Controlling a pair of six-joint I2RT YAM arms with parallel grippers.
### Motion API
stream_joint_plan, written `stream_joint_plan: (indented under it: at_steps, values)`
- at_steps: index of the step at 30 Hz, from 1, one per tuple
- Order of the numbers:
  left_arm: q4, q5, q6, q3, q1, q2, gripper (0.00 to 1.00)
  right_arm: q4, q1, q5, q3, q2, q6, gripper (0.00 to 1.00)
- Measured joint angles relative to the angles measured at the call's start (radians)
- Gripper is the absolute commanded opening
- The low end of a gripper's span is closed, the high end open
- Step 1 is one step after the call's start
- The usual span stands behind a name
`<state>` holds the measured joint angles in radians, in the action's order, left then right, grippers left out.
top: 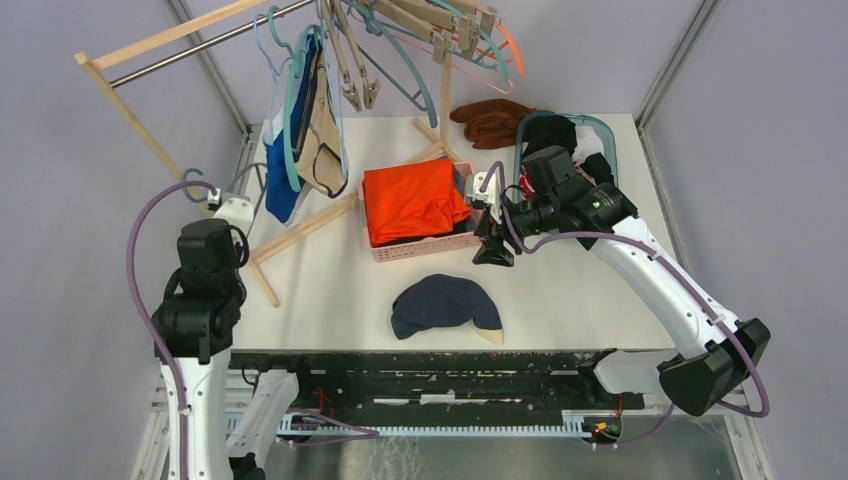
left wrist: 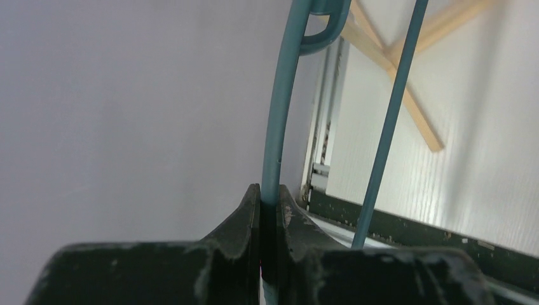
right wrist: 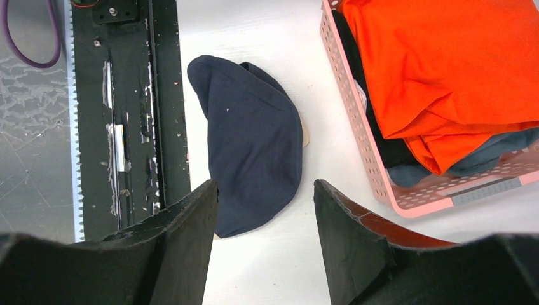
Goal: Remove the underwear clipped to the hanger
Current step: Place the hanger on the clothesline.
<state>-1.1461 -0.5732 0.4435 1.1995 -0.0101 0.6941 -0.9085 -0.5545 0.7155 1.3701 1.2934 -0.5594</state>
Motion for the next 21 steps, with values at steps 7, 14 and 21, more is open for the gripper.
stream_joint_plan:
  at_steps: [7, 14, 21]
  values:
    - [0.185, 0.003, 0.000, 0.112, -0.001, 0.021, 0.03, -0.001, -0.004, -0.011, 0.000, 0.000, -0.008, 0.65]
    - [0.294, 0.063, -0.001, 0.226, -0.001, 0.129, 0.03, -0.006, -0.020, -0.013, -0.004, 0.000, -0.016, 0.65]
    - [0.305, 0.106, -0.001, 0.393, -0.001, 0.293, 0.03, -0.018, -0.038, -0.011, -0.010, 0.000, -0.026, 0.65]
